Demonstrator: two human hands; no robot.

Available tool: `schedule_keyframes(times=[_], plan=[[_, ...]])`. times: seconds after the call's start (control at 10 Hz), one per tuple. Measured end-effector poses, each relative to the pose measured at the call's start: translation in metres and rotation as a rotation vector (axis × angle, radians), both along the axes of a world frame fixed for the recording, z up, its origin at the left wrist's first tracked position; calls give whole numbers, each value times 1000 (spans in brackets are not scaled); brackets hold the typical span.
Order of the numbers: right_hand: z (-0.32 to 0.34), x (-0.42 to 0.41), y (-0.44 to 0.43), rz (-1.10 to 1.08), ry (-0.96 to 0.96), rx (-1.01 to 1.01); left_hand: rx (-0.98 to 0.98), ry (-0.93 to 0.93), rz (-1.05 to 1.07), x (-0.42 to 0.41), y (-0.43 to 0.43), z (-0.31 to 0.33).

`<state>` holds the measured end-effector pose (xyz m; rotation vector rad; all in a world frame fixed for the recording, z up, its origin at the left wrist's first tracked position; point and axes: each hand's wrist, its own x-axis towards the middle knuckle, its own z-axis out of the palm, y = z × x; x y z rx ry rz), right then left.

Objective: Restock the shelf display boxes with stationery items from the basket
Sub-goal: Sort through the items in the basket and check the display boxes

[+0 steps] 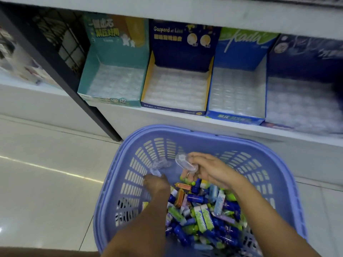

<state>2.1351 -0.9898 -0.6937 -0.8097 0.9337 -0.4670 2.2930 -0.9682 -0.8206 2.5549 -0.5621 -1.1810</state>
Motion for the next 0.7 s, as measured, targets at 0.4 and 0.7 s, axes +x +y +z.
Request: schedule_keyframes(times=[0.4,0.7], plan=[[96,-83,10,-375,-182,-407,-156,327,-472,-21,18,105],[144,-213,17,-897,339,-858,-381,1228,-449,-130,-2,242]])
